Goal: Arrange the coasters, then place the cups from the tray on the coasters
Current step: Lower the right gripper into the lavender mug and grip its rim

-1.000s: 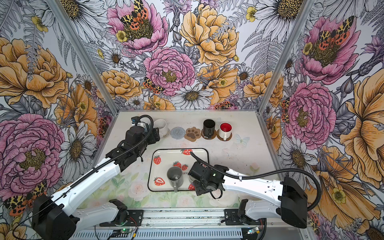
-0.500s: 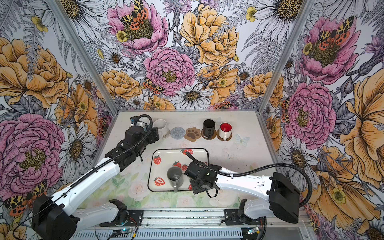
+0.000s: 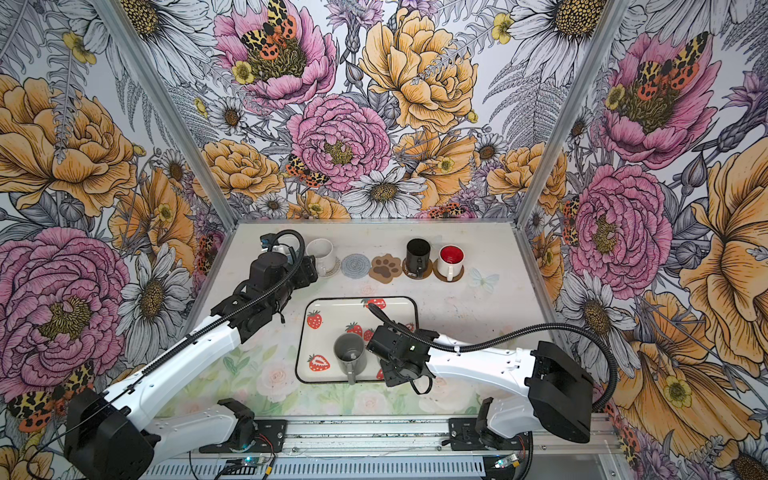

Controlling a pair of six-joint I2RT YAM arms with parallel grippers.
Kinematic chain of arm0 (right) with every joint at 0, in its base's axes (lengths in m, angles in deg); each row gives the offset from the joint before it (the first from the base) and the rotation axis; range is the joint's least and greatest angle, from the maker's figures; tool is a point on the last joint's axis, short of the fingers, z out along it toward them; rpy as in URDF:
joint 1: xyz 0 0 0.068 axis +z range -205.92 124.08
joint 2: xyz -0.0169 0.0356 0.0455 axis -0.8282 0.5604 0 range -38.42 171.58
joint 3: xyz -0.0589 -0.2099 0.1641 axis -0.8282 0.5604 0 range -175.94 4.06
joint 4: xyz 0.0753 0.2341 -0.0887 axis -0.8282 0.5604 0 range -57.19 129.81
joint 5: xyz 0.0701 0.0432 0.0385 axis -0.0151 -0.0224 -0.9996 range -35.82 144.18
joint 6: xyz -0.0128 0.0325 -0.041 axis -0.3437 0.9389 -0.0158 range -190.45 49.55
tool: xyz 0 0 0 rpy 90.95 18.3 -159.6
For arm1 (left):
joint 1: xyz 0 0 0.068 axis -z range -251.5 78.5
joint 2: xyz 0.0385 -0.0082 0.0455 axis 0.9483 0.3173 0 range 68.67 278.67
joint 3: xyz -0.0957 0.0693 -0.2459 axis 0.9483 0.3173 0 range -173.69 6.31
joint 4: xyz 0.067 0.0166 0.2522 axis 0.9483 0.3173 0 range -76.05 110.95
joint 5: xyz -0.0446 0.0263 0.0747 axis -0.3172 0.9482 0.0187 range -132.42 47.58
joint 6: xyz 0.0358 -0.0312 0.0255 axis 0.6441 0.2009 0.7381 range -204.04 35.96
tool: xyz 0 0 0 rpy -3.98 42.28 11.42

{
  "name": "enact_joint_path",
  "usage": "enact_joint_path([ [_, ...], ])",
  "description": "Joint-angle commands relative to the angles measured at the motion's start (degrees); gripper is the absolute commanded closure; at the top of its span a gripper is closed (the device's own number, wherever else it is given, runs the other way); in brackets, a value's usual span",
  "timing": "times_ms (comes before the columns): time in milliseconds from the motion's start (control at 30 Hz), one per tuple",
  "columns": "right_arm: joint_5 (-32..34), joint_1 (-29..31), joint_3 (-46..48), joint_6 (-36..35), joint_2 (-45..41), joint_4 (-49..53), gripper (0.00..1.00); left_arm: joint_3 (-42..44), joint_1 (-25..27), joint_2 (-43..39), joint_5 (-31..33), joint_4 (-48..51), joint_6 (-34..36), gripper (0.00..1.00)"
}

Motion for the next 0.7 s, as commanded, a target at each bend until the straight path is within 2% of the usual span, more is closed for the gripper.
enact_joint_path([
  [0,1.3,-0.4,0.0,0.3,0.7,-2.5,0.64,0.6,-0.4,0.5,-1.4,-1.1,-0.8,0.15],
  [667,0.5,-1.0,-0.1,0.2,1.9,-3.2,0.89,0.3,-0.6,1.0,-1.5,-1.0,-0.7,0.15],
])
